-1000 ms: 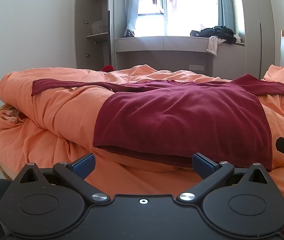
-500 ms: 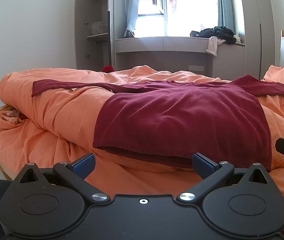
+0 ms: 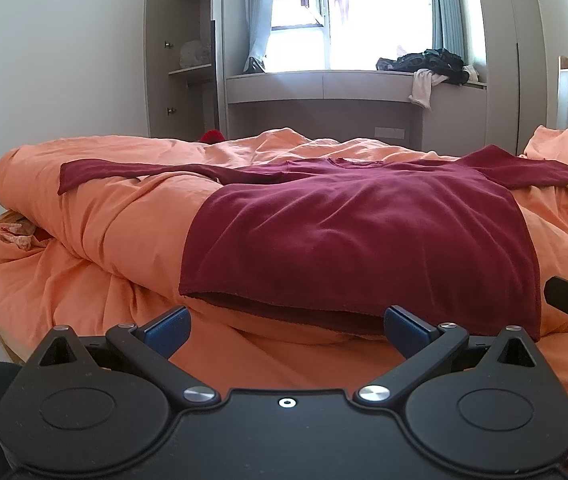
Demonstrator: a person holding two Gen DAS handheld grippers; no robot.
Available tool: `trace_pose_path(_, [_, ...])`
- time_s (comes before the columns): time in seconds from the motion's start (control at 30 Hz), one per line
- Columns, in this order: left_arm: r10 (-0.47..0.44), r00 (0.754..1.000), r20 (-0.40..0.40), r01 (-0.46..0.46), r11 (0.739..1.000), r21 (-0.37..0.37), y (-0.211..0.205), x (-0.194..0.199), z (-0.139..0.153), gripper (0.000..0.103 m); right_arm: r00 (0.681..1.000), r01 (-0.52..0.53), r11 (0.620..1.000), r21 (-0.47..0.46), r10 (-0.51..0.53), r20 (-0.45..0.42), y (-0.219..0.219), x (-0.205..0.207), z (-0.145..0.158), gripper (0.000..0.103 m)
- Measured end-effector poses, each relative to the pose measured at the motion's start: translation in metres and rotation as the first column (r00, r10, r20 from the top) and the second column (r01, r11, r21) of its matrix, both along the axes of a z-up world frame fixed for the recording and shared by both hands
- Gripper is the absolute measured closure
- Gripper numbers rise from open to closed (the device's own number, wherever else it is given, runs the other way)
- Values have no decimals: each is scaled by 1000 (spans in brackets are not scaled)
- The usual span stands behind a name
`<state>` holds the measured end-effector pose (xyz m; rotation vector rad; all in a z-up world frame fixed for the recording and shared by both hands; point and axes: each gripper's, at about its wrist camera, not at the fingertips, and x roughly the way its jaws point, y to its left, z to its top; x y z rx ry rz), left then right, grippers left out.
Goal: Fold small clothes
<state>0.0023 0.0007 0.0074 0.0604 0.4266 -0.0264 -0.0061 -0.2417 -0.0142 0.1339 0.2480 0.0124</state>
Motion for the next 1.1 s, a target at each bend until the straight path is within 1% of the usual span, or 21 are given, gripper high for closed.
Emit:
trace_pose_path(0.3, [6,1000,-12,-6,1000,-7,-1,2,-1,0,1000,5,1000,3,-5,-9,-1,2,0,0])
trace_pose_path(0.47, [4,1000,-23,-5,1000,-6,-1,5,-1,0,1000,8,1000,7,-8,-28,-2,5,2,0])
trace_pose_path(0.6, [10,999,-52,-11,1000,-9,-1,18,6,0,997,35,999,4,-35,-71,-2,10,9,0])
trace_pose_path(0.7, [8,997,-81,-8,1000,5,-8,36,16,0,994,48,999,0,-47,-102,-6,18,18,0])
trace_pose_path(0.8, [-43,996,-79,42,999,-5,-20,59,32,0,991,47,999,7,-46,-125,-17,33,32,0])
trace_pose_path(0.87, [-50,997,-65,48,998,-29,-27,73,42,0,987,63,998,19,-59,-150,-28,46,42,0])
trace_pose_path(0.93, [-29,999,-33,28,998,-53,-34,89,52,0,983,74,997,29,-68,-169,-38,57,49,0])
trace_pose_path(1.0, [-26,1000,-14,25,998,-57,-42,109,59,0,981,85,996,34,-77,-177,-49,68,52,0])
trace_pose_path(1.1, [-36,999,15,37,998,-42,-58,138,69,0,978,113,993,25,-107,-178,-62,82,53,0])
